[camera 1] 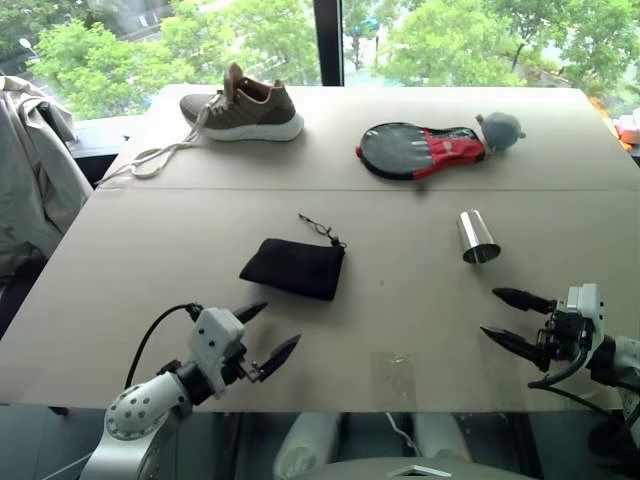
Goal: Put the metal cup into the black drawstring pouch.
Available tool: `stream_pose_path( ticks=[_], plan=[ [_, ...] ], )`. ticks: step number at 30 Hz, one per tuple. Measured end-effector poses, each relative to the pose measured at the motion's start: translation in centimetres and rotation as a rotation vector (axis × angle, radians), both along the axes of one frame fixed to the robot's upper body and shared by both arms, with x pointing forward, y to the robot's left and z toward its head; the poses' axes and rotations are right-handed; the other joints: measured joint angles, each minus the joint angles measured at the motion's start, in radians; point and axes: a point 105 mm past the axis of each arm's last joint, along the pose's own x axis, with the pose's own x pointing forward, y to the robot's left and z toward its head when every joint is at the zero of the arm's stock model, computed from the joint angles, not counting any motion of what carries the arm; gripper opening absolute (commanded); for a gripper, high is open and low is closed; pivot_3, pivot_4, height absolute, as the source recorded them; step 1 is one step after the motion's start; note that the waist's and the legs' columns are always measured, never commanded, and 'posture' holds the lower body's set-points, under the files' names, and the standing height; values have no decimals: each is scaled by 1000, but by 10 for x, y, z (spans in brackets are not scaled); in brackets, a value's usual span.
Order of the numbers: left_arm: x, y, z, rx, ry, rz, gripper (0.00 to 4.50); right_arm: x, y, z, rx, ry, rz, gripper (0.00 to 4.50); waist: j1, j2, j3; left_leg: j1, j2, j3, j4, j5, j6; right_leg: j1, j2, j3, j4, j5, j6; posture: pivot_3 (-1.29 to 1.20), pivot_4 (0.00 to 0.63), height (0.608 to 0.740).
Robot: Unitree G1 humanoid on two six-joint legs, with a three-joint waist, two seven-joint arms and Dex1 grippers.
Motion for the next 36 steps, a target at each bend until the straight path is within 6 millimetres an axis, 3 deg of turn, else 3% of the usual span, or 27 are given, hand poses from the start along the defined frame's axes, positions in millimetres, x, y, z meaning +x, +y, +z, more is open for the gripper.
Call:
stream_pose_path(
  ticks=[28, 31, 32, 36],
  plan=[
    [0, 0, 5, -8, 4, -5, 4434, -1, 3, -6, 17, 8, 15, 4060, 0, 0, 0, 0, 0, 0, 0, 0, 0, 0, 0, 0, 0, 0, 0, 0, 150, 736],
    [1, -6, 11, -24, 4, 5, 4434, -1, 3, -7, 23, 10, 14, 4060, 0, 0, 0, 0, 0, 0, 0, 0, 0, 0, 0, 0, 0, 0, 0, 0, 150, 736],
    [5, -22, 24, -68, -21, 15, 4434, -1, 6, -8, 30, 13, 28, 4060, 1, 0, 0, 0, 0, 0, 0, 0, 0, 0, 0, 0, 0, 0, 1, 0, 150, 736],
    [13, -48, 39, -162, -39, 56, 4434, -11, 19, -10, 72, 26, 115, 4060, 1, 1, 0, 0, 0, 0, 0, 1, 2, 0, 1, 0, 0, 1, 1, 0, 150, 736]
  ],
)
